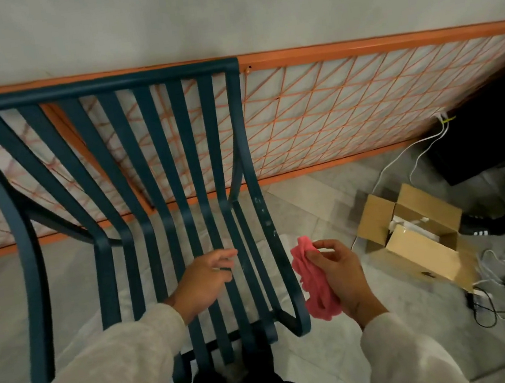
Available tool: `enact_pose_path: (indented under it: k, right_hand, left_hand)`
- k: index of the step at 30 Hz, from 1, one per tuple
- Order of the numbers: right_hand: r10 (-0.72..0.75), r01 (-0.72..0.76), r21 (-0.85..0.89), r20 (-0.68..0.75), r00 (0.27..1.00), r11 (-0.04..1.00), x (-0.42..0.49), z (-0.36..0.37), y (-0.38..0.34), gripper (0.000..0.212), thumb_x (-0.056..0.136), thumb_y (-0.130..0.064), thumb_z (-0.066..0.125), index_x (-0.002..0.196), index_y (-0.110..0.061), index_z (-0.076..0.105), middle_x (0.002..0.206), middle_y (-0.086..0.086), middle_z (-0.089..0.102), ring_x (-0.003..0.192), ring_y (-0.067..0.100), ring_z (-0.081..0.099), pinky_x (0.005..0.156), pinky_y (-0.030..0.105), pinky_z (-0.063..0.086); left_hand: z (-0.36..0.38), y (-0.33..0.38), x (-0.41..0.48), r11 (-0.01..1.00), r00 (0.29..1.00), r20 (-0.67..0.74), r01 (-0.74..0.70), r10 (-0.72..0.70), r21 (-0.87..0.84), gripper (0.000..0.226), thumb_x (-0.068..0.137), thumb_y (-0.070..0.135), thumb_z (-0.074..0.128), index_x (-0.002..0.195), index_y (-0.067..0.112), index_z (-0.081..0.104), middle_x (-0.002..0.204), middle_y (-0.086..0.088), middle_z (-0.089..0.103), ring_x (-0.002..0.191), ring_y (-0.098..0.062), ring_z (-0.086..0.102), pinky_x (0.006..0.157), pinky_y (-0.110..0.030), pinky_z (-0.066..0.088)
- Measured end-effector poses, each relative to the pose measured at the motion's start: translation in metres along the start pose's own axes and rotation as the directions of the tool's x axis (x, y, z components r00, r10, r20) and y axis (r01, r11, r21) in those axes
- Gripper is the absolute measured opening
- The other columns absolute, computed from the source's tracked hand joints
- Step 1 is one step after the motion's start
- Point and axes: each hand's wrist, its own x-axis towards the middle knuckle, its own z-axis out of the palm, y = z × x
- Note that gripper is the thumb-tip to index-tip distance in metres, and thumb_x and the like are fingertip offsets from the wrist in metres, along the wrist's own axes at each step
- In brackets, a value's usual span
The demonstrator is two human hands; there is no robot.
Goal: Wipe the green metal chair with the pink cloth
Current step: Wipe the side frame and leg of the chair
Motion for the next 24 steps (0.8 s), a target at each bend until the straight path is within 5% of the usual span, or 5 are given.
enact_pose_path:
  k: [5,10,15,21,24]
  right_hand:
    - [0.006,-0.010,-0.181,-0.022,1.000,0.983,0.004,0.009,0.029,0.021,0.091,-0.043,0.068,0.106,-0.028,0.065,0.103,-0.006,0.070,0.079,0.009,0.068,0.055,0.018,0.053]
    - [0.076,-0.075,-0.125,0.000,0.997,0.989,0.004,0.010,0.075,0.003,0.094,-0.025,0.068,0.093,-0.028,0.068,0.083,-0.011,0.073,0.065,0.005,0.069,0.067,0.028,0.062]
    - [-0.043,0.039,-0.184,-0.014,0.999,0.982,0.029,0.020,0.065,0.005,0.094,-0.033,0.067,0.090,-0.033,0.065,0.081,-0.018,0.066,0.069,0.004,0.063,0.054,0.009,0.051]
    - [0.019,0.012,-0.218,0.138,0.990,0.976,0.053,0.020,0.040,0.011,0.092,-0.036,0.069,0.096,-0.026,0.072,0.079,-0.015,0.071,0.072,0.007,0.069,0.057,0.011,0.051]
    - [0.128,-0.102,-0.128,0.213,0.969,0.987,0.041,0.001,0.044,0.010,0.091,-0.024,0.072,0.100,-0.019,0.075,0.079,-0.005,0.076,0.066,0.015,0.073,0.057,0.031,0.062]
  left_hand:
    - [0.034,-0.017,0.014,0.999,0.996,0.072,0.046,-0.047,0.011,0.050,0.092,0.001,0.054,0.134,0.028,0.054,0.129,0.004,0.060,0.116,-0.012,0.056,0.085,-0.021,0.048]
    - [0.084,-0.019,0.030,0.995,0.990,0.109,0.098,-0.094,-0.035,0.054,0.093,-0.002,0.054,0.142,0.020,0.046,0.136,-0.003,0.057,0.125,-0.020,0.055,0.103,-0.034,0.046]
    - [0.108,-0.006,0.038,0.970,0.986,0.106,0.146,-0.128,-0.192,0.050,0.093,-0.010,0.047,0.135,0.017,0.052,0.113,0.005,0.063,0.103,-0.013,0.062,0.085,-0.027,0.050]
    - [0.107,-0.003,0.044,0.939,0.984,0.067,0.175,-0.162,-0.297,0.057,0.091,-0.010,0.047,0.129,0.032,0.047,0.114,-0.001,0.063,0.102,-0.014,0.062,0.092,-0.033,0.050]
    - [0.107,0.004,0.049,0.935,0.989,0.052,0.150,-0.140,-0.321,0.065,0.088,-0.018,0.044,0.129,0.032,0.046,0.104,0.011,0.062,0.090,0.000,0.062,0.084,-0.024,0.049]
